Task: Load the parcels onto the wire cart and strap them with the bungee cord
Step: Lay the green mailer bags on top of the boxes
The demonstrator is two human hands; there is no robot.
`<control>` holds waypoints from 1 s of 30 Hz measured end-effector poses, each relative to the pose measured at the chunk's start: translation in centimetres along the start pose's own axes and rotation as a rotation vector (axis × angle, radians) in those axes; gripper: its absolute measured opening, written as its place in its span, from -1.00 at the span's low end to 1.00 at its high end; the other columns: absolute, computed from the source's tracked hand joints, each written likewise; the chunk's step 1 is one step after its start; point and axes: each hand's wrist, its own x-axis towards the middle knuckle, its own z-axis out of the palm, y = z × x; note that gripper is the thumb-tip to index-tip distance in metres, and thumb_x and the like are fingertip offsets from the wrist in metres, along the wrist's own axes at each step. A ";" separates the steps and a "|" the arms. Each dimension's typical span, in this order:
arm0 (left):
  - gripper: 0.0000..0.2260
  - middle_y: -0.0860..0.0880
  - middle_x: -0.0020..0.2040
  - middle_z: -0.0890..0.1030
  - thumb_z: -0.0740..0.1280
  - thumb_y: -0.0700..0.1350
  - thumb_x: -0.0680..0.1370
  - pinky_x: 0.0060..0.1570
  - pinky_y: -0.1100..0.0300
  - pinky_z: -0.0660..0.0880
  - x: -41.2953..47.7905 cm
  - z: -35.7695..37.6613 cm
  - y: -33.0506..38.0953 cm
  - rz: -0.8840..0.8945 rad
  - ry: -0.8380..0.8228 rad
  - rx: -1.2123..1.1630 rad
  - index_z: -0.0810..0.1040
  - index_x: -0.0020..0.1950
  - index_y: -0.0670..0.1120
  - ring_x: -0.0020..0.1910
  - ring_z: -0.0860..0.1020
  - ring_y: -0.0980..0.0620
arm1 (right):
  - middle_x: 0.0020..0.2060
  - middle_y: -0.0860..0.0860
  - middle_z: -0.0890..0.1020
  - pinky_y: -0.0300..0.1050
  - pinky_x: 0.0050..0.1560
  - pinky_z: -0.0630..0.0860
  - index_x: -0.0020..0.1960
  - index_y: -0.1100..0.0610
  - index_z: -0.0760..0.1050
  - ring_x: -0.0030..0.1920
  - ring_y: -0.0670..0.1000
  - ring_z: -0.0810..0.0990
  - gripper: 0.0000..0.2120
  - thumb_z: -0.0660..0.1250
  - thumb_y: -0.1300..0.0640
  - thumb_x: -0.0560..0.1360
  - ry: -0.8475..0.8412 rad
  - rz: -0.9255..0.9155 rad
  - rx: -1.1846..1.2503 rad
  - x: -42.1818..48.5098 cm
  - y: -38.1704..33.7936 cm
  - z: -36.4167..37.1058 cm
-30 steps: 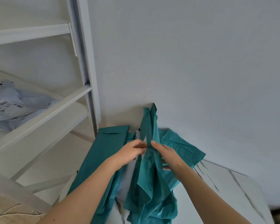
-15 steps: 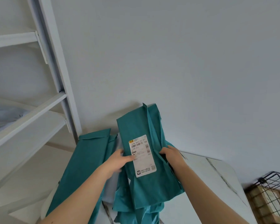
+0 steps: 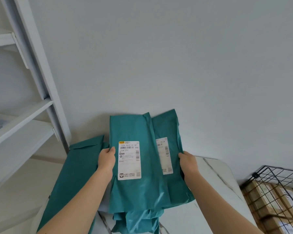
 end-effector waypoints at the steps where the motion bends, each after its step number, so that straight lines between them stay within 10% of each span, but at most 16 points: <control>1: -0.74 -0.08 -0.27 0.45 0.12 -0.12 0.63 -0.30 0.15 0.28 0.0 0.1 0.1 0.012 0.025 -0.001 0.38 -0.23 -0.17 -0.30 0.38 -0.01 | -0.25 0.14 0.46 -0.10 -0.24 0.31 -0.18 0.25 0.38 -0.23 0.06 0.39 -0.83 0.07 0.28 0.53 0.024 -0.009 0.000 0.1 0.1 -0.5; 30: -0.77 -0.02 -0.34 0.42 0.19 -0.11 0.60 -0.38 0.21 0.25 -22.8 23.3 -3.6 0.336 -0.245 0.138 0.36 -0.24 -0.15 -0.38 0.34 0.06 | -0.31 0.14 0.50 -0.09 -0.25 0.33 -0.17 0.28 0.47 -0.29 0.06 0.42 -0.75 0.13 0.17 0.58 0.356 -0.058 0.029 -4.7 13.8 -29.9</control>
